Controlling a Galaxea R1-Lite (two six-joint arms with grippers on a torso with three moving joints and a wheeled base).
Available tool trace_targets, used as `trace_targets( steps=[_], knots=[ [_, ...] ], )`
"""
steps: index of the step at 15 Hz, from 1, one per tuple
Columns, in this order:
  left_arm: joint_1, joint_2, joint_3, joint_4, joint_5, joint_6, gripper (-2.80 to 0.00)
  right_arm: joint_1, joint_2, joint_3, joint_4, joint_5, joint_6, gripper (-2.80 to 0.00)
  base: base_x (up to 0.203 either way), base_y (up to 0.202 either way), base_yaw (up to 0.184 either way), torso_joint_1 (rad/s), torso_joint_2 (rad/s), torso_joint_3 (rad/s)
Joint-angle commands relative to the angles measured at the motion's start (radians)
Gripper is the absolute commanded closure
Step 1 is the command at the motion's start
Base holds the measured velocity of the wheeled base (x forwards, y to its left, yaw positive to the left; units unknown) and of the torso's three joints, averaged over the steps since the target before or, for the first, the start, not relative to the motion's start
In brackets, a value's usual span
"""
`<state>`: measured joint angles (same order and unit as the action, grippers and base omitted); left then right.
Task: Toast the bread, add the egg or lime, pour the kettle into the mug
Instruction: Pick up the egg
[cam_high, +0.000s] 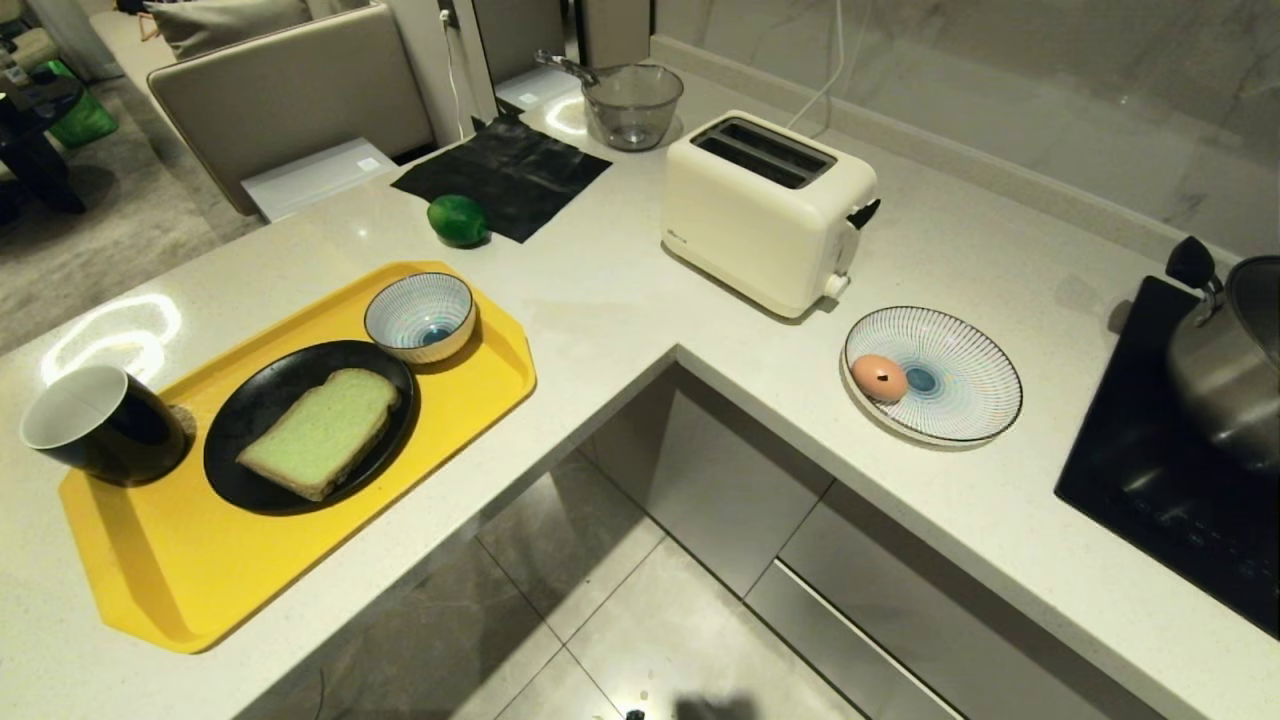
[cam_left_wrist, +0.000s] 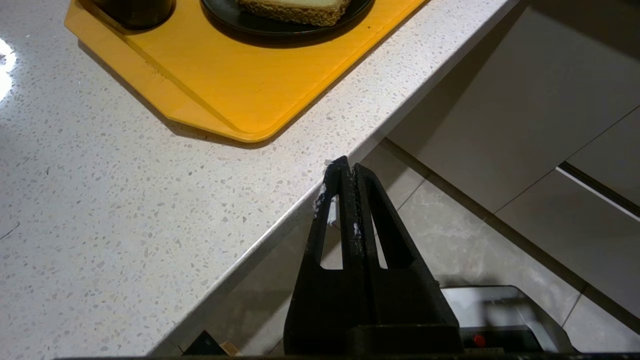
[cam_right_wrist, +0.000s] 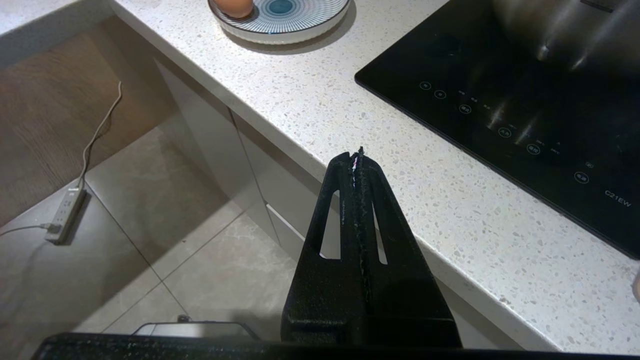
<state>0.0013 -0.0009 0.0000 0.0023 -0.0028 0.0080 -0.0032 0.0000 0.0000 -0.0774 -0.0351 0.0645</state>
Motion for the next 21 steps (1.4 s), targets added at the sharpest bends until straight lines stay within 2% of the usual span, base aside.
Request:
trace_targets(
  steps=[1, 7, 9, 11, 13, 16, 18, 20, 21],
  knots=[
    [0.002, -0.001, 0.000, 0.001, 0.000, 0.000, 0.00, 0.000, 0.002, 0.026, -0.001, 0.000, 0.000, 0.00, 0.000, 0.000, 0.000, 0.000, 0.00, 0.000],
    [0.001, -0.001, 0.000, 0.001, 0.001, 0.000, 0.00, 0.000, 0.007, 0.007, 0.012, 0.008, -0.020, 0.00, 0.000, 0.000, 0.000, 0.000, 0.00, 0.000],
    [0.002, -0.001, 0.000, 0.001, 0.000, 0.000, 0.00, 0.000, 0.101, -0.089, 0.035, 0.027, -0.011, 0.00, 0.000, 0.000, 0.000, 0.000, 0.00, 0.000],
    [0.002, -0.001, 0.000, 0.000, 0.000, 0.000, 0.00, 0.000, 0.320, -0.250, 0.044, 0.038, 0.037, 0.00, 0.000, 0.000, 0.000, 0.000, 0.00, 0.000],
    [0.000, -0.001, 0.000, -0.001, 0.000, 0.000, 0.00, 0.000, 0.587, -0.465, 0.049, 0.042, 0.077, 0.00, 0.000, 0.000, 0.000, 0.000, 0.00, 0.000],
    [0.002, -0.001, 0.000, 0.000, 0.001, 0.000, 0.00, -0.008, 0.879, -0.843, 0.114, 0.020, 0.091, 0.00, 0.000, 0.000, 0.000, 0.000, 0.00, 0.000],
    [0.000, -0.001, 0.000, 0.001, 0.000, 0.000, 0.00, -0.013, 0.963, -1.062, 0.290, 0.008, 0.019, 0.00, 0.000, 0.000, 0.000, 0.000, 0.00, 0.000],
    [0.000, -0.001, 0.000, 0.001, 0.000, 0.000, 0.00, -0.015, 1.044, -1.201, 0.538, 0.053, -0.142, 0.00, 0.000, 0.000, 0.000, 0.000, 0.00, 0.000],
    [0.001, -0.001, 0.000, 0.000, 0.001, 0.000, 0.00, -0.013, 1.073, -1.217, 0.584, 0.079, -0.228, 0.00, 0.000, 0.000, 0.000, 0.000, 0.00, 0.000]
  ],
)
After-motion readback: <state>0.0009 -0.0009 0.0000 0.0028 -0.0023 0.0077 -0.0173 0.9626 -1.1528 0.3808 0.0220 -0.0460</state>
